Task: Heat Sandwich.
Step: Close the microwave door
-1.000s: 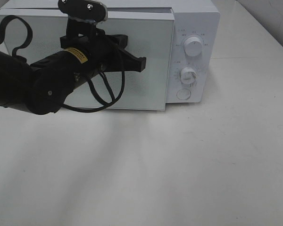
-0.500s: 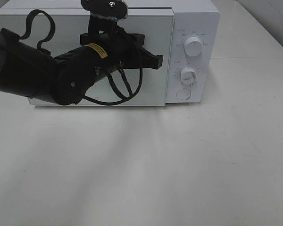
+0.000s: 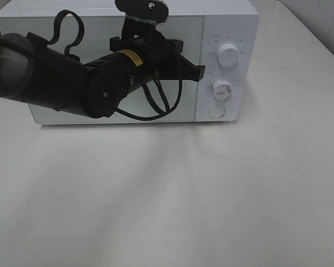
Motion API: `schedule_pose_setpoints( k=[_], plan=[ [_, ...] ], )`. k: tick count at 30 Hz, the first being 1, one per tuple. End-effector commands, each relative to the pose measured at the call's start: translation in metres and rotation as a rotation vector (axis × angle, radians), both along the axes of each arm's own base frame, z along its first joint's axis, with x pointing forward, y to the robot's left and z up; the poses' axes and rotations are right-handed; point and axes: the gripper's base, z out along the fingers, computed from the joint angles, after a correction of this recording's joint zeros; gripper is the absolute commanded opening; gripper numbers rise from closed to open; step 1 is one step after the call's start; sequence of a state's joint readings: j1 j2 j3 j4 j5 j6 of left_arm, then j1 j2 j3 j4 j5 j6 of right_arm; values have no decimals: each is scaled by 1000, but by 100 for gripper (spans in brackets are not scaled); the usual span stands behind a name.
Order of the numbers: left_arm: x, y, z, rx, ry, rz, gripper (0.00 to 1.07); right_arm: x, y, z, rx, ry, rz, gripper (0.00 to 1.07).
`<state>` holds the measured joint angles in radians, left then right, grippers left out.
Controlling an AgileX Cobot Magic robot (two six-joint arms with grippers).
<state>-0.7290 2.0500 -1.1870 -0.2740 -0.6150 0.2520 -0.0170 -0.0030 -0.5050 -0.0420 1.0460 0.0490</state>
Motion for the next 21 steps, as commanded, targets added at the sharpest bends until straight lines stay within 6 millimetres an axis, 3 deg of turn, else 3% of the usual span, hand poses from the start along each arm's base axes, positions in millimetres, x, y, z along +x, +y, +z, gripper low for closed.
schedule_pose_setpoints(
  k=[1,21],
  plan=[
    [17,13,8,-92,-11,113,0,-3,0,0,-7,-37,-1,76],
    [11,15,12,-75,5,95,0,-3,0,0,-7,-37,-1,76]
  ],
)
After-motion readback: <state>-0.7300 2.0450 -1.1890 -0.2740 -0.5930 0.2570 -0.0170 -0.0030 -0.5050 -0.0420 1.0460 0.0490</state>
